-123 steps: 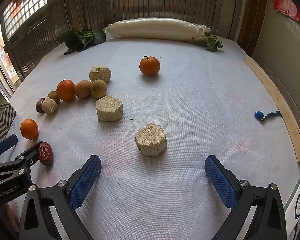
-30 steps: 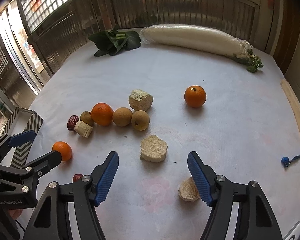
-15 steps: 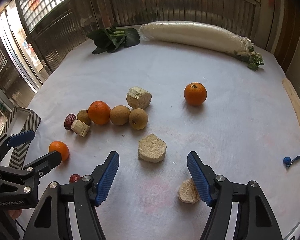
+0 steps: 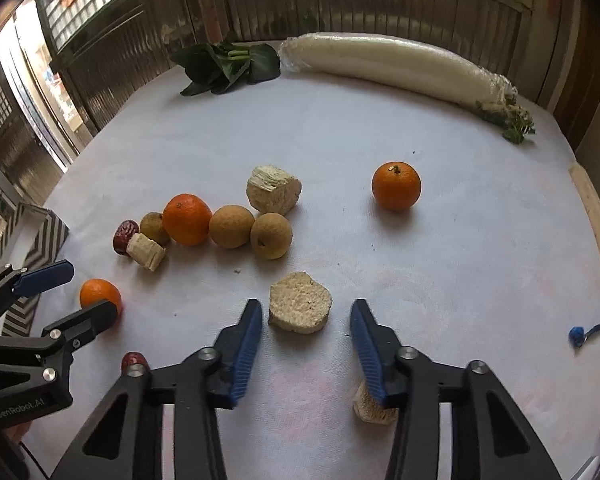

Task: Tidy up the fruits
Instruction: 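Close left gripper on the orange while right gripper closes on the beige cake, then carry the orange in left gripper while right gripper carries the cake to the striped tray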

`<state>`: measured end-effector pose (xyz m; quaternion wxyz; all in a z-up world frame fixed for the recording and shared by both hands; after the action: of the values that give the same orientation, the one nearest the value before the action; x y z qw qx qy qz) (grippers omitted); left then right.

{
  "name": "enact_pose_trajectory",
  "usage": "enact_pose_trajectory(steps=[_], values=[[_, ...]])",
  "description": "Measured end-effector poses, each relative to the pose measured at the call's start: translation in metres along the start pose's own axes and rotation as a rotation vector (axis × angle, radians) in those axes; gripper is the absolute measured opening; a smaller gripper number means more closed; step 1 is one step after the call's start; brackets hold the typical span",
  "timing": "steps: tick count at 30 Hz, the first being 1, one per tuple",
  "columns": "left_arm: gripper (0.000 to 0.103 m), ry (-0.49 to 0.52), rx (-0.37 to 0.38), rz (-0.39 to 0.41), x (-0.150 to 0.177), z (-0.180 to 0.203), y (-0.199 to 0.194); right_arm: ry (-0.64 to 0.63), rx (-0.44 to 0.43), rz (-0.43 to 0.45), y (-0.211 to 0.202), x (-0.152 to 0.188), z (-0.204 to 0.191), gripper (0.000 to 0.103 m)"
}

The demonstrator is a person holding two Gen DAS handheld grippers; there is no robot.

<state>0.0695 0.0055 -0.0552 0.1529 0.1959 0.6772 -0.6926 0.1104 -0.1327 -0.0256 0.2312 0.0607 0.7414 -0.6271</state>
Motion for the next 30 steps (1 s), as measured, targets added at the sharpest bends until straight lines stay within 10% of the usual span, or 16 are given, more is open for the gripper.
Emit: enact_pose_trajectory(steps=[4, 18, 30], values=[[0.031, -0.01, 0.027, -0.028, 0.004, 0.001, 0.004, 0.001, -0.011, -0.006, -0.003, 0.001, 0.0, 0.029], [0.03, -0.073, 0.066, 0.004, -0.006, -0.022, -0.031, -0.031, -0.08, 0.068, -0.045, -0.023, -0.036, 0.029], [0.03, -0.166, -0.045, 0.026, -0.002, -0.104, -0.065, -0.183, -0.234, 0.083, -0.047, -0.05, -0.146, 0.029]])
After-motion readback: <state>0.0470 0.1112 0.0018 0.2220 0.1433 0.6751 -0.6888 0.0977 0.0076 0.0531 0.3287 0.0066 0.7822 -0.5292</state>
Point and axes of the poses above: each gripper's, at about its wrist camera, not at the fingertips, and y roughly the way its jaws point, z to its right, x to its underside, the point moved 9 cm from there along y, roughly the way its jaws point, and after that the axes turned 2 degrees about -x, right-handed, at the moved point
